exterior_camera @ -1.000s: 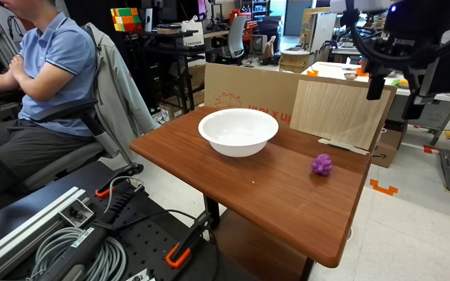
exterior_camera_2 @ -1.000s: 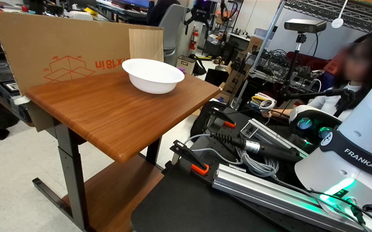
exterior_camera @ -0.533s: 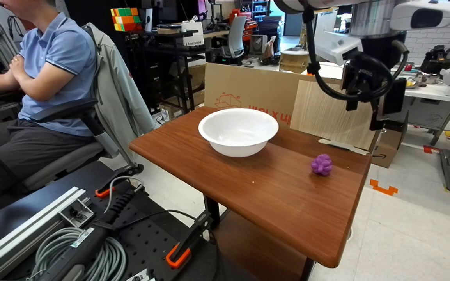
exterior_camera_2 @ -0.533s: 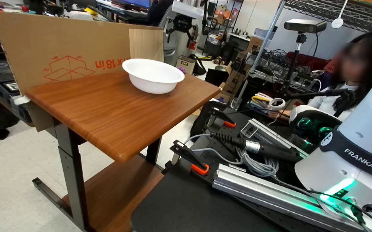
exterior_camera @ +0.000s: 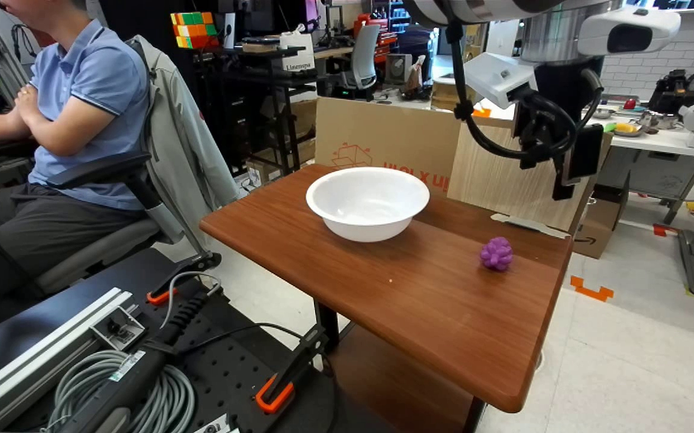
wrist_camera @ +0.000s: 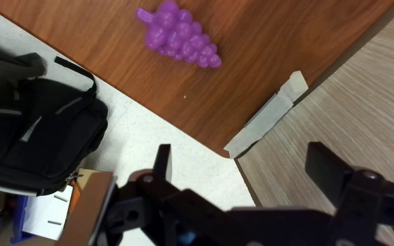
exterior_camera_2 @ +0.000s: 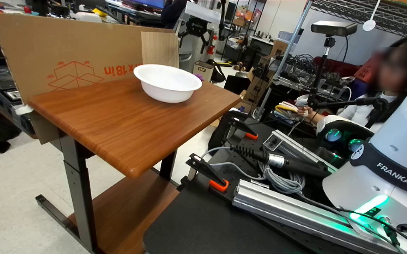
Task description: Pick up the object from the table and put it in the cup
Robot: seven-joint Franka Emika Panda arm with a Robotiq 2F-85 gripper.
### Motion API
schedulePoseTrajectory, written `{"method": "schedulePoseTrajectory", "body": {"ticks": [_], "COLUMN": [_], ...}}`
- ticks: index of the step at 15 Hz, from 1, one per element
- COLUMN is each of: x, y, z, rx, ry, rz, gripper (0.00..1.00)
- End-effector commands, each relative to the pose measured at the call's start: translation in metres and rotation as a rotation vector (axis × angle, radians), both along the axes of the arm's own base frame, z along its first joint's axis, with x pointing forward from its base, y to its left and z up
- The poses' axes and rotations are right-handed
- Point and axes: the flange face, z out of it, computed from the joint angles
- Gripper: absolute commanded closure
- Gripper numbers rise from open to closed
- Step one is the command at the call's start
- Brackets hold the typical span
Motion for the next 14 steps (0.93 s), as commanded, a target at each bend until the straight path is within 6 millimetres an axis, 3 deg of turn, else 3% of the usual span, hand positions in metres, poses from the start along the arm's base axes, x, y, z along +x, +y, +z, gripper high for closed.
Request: {"method": "schedulePoseTrajectory", "body": {"ticks": [1, 6, 14], "x": [-0.002, -0.014, -0.052], "y": [0.007, 0.016, -0.005], "z": [-0.008, -0.036, -0.083], "rx": [0.009, 0.028, 0.071], "ry": [0.057, 0.123, 0.405], "rz": [0.154, 0.408, 0.733], "gripper": [0.00, 0.00, 0.00]}}
